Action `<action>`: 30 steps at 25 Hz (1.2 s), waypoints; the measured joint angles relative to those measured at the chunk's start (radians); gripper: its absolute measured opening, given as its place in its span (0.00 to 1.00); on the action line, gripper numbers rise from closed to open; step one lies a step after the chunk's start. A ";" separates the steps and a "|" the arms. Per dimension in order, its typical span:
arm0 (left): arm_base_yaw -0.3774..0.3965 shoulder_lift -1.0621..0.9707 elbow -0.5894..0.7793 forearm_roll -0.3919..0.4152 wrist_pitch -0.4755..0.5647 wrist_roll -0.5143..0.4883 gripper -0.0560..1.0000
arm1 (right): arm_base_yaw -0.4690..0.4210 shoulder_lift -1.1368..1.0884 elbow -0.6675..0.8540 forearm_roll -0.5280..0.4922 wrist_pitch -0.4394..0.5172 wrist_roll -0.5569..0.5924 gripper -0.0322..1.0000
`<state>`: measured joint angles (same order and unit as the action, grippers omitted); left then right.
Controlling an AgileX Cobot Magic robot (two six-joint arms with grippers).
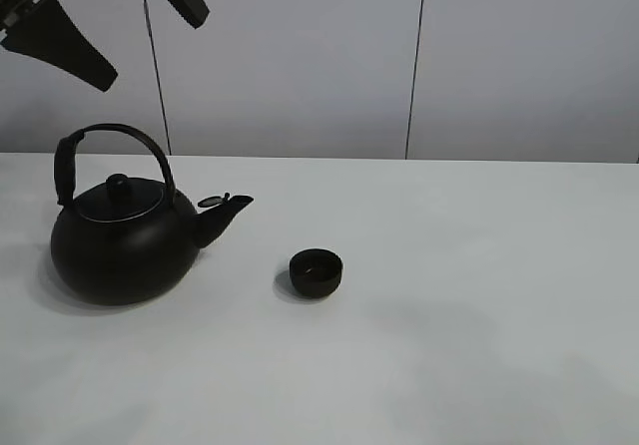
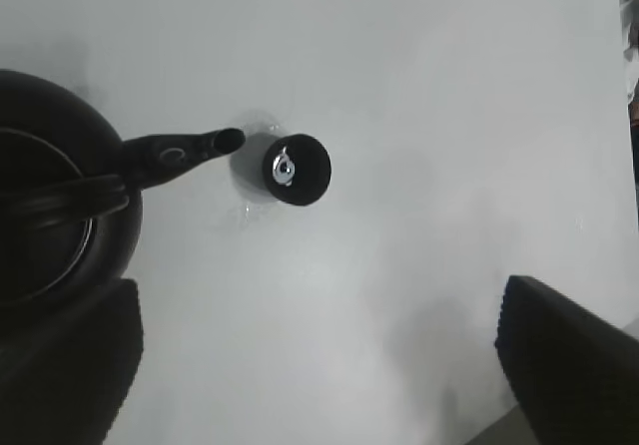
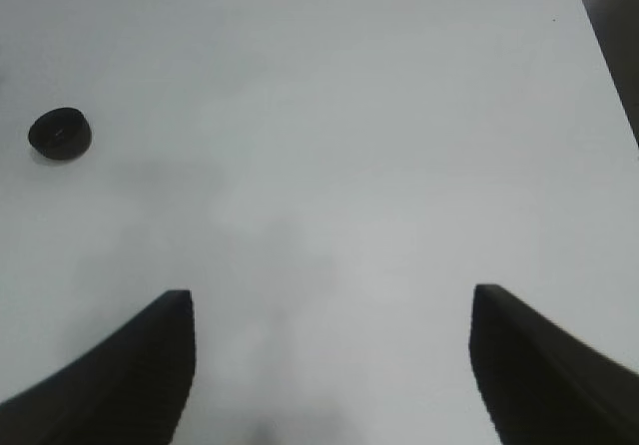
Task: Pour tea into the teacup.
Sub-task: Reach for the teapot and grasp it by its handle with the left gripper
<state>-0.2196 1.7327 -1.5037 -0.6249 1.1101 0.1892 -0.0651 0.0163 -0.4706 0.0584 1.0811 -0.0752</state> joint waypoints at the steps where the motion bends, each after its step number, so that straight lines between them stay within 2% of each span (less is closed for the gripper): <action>1: -0.002 0.000 0.000 -0.002 -0.018 0.000 0.71 | 0.000 0.000 0.000 0.000 0.000 0.000 0.54; 4: -0.014 -0.002 0.000 -0.005 -0.088 0.013 0.71 | 0.000 0.000 0.000 0.000 -0.001 0.000 0.54; 6: -0.029 -0.023 0.002 0.032 -0.151 0.063 0.71 | 0.000 0.000 0.000 0.002 -0.001 0.000 0.54; 9: -0.080 -0.117 0.002 0.172 -0.272 0.115 0.71 | 0.000 0.000 0.000 0.002 0.000 0.000 0.54; 13: -0.179 -0.271 0.032 0.423 -0.376 0.126 0.71 | 0.000 0.000 0.000 0.002 0.000 0.000 0.54; 15: -0.231 -0.351 0.106 0.517 -0.443 0.126 0.71 | 0.000 0.000 0.000 0.002 0.000 0.000 0.54; 17: -0.256 -0.417 0.219 0.575 -0.551 0.107 0.71 | 0.000 0.000 0.000 0.002 0.000 0.000 0.54; 21: -0.263 -0.541 0.547 0.604 -0.903 0.051 0.71 | 0.000 0.000 0.000 0.002 0.000 0.000 0.54; 27: -0.258 -0.609 1.019 0.603 -1.565 0.048 0.71 | 0.000 0.000 0.000 0.003 0.000 0.000 0.53; 30: -0.242 -0.601 1.166 0.572 -1.763 0.049 0.71 | 0.000 0.000 0.000 0.003 0.000 0.000 0.53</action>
<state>-0.4615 1.1317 -0.3372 -0.0532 -0.6533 0.2381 -0.0651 0.0163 -0.4706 0.0613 1.0809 -0.0752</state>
